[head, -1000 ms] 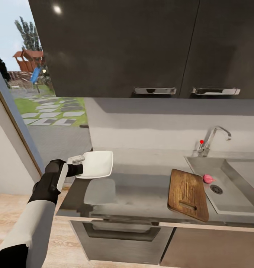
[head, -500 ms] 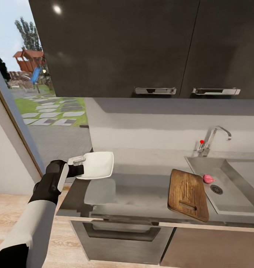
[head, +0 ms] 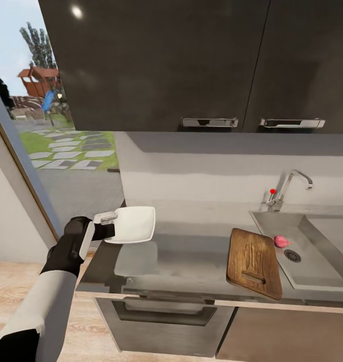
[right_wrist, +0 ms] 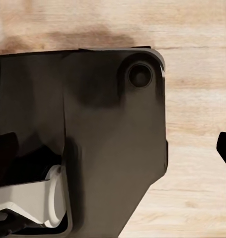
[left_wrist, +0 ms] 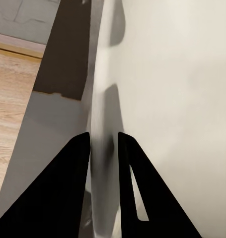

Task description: In the kitchen, take the Vidalia onion out of the sink, dice it on the chopping board with the paring knife, put the diced onion into the bowl on the countertop, then place both the paring knife and the chopping board into the sink.

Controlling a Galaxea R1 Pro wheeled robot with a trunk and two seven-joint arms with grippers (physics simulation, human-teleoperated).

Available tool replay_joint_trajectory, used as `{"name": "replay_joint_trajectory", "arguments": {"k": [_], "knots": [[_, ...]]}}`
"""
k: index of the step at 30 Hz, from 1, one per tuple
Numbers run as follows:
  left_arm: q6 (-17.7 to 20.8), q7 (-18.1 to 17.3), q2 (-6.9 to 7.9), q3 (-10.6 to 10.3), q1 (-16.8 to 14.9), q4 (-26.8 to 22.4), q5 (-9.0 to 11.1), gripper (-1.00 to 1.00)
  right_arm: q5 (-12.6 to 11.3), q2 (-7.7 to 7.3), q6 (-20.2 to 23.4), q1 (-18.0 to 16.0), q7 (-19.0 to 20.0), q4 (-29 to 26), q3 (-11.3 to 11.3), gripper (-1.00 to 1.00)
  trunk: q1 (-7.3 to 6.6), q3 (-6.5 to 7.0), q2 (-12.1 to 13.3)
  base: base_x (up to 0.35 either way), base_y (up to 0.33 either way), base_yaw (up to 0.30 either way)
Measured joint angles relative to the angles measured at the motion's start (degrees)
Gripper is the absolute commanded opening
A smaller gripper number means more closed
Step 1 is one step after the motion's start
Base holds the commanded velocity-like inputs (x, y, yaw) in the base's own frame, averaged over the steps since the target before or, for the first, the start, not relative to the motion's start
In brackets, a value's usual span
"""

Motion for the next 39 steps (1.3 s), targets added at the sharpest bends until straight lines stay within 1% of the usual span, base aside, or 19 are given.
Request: {"name": "replay_joint_trajectory", "arguments": {"k": [2, 10, 18, 33, 35, 39], "knots": [[0.0, 0.0, 0.04, -0.2, 0.0, 0.0, 0.0, -1.0, 0.0, 0.02, 0.0, 0.0, 0.0, 0.0, -0.5, 1.0, 0.0, -0.09, 0.0, 0.039, 0.0, 0.0], [0.1, -0.1, 0.06, -0.3, 0.0, 0.7, 0.0, -1.0, 0.0, -0.05, 0.0, 0.0, 0.0, 0.0, -0.9, 1.0, -0.02, -0.54, 0.0, 0.132, 0.035, 0.0], [0.0, -0.1, 0.07, -1.4, 0.0, 1.8, 0.0, -1.0, 0.0, -0.05, 0.0, 0.0, 0.0, 0.0, -0.9, 1.0, -0.01, -0.75, 0.0, 0.185, 0.108, 0.0], [0.1, -0.2, 0.15, -1.8, 0.0, 1.9, 0.0, -1.0, 0.0, 0.01, 0.0, 0.0, 0.0, 0.0, -0.9, 1.0, 0.0, -0.76, 0.0, 0.014, 0.008, 0.0], [0.1, -0.2, 0.15, -2.1, 0.0, 1.9, 0.0, -1.0, 0.0, 0.02, 0.0, 0.0, 0.0, 0.0, -0.9, 1.0, 0.0, -0.76, 0.0, 0.0, 0.0, 0.0], [0.2, -0.2, 0.15, -3.5, 0.1, 2.0, 0.1, -1.0, 0.0, 0.04, 0.0, 0.0, -0.1, 0.0, -0.9, 1.0, 0.0, -0.76, 0.0, 0.0, 0.0, 0.0]]}}
